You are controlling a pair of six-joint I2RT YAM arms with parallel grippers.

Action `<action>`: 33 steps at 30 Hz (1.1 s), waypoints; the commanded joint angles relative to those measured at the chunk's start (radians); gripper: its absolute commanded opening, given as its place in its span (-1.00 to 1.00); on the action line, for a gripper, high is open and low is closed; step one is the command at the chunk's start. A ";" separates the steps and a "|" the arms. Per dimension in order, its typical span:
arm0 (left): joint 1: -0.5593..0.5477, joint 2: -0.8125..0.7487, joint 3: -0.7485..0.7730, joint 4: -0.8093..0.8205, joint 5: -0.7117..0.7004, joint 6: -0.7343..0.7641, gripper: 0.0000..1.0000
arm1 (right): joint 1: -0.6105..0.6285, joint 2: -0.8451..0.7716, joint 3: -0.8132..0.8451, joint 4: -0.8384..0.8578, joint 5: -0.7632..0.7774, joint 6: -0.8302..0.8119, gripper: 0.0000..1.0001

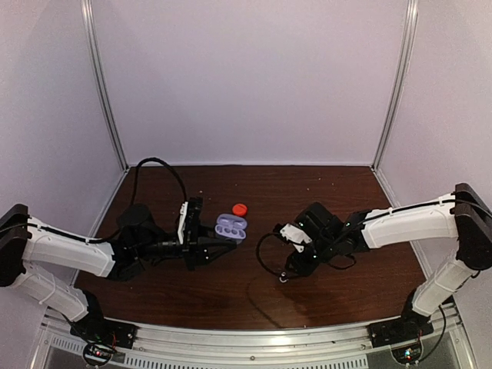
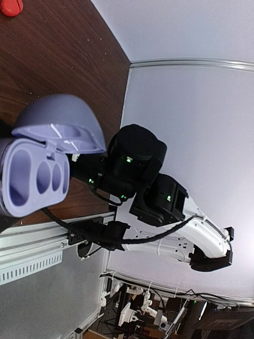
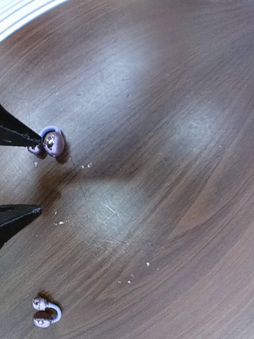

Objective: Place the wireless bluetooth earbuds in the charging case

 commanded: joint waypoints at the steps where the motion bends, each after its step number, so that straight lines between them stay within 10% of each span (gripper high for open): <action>1: 0.006 -0.018 0.009 0.044 -0.015 0.014 -1.00 | 0.034 -0.063 0.026 -0.006 -0.046 -0.011 -0.24; 33: 0.006 -0.014 0.012 0.047 -0.009 0.017 -1.00 | 0.027 0.077 -0.043 0.137 -0.047 0.061 -0.29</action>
